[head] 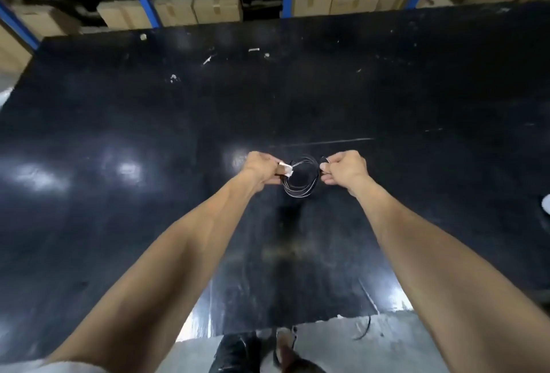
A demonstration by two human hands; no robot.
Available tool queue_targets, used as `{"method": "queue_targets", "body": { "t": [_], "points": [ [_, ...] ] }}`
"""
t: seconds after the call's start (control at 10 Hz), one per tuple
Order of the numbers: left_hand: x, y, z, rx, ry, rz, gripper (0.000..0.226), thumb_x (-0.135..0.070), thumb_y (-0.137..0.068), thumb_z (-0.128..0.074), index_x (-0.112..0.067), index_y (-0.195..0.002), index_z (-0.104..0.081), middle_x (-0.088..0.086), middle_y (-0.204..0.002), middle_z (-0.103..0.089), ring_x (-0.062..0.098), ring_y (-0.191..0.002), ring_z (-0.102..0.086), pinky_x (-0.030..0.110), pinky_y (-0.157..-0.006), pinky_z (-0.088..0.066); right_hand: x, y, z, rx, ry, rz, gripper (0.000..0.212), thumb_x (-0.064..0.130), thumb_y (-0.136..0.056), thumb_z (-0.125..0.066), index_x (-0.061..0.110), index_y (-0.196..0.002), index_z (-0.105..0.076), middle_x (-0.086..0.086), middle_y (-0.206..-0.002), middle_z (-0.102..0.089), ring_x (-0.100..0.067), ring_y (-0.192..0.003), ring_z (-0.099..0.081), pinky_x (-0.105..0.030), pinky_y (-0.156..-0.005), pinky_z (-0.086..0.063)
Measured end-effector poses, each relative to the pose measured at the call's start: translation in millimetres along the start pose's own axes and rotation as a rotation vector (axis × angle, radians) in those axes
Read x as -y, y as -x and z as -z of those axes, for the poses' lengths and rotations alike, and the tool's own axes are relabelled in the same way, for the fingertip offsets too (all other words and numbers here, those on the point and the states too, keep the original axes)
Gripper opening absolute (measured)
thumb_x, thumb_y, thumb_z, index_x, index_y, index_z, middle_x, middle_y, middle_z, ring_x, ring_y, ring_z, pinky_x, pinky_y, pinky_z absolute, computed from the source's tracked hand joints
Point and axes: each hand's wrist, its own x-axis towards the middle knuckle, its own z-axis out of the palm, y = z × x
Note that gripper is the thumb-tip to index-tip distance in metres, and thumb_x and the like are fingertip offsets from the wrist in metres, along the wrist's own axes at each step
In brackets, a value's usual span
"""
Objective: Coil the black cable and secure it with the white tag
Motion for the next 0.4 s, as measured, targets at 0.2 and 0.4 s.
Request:
{"method": "queue_targets", "body": {
  "t": [0.2, 0.4],
  "points": [
    [51, -34, -5, -0.121, -0.056, 0.099, 0.017, 0.006, -0.076, -0.077, -0.007, -0.073, -0.066, 0.013, -0.089, -0.072, 0.025, -0.074, -0.068, 0.036, -0.071, -0.062, -45, -20, -36, 0.057, -0.004, -0.073, 0.019, -0.003, -0.093, -0.068, -0.007, -0.111, -0.065, -0.023, -0.098, -0.072, -0.029, -0.070, -0.070, -0.019, -0.045, -0.058],
    [67, -31, 11, -0.121, -0.107, 0.050, 0.019, -0.004, -0.077, -0.075, -0.014, -0.070, -0.060, 0.010, -0.083, -0.061, 0.021, -0.073, -0.054, 0.033, -0.068, -0.049, -62, -13, -50, 0.030, 0.001, -0.102, 0.037, -0.002, -0.095, -0.058, -0.012, -0.130, -0.058, -0.022, -0.090, -0.074, -0.032, -0.075, -0.077, -0.038, -0.070, -0.066]
  ]
}}
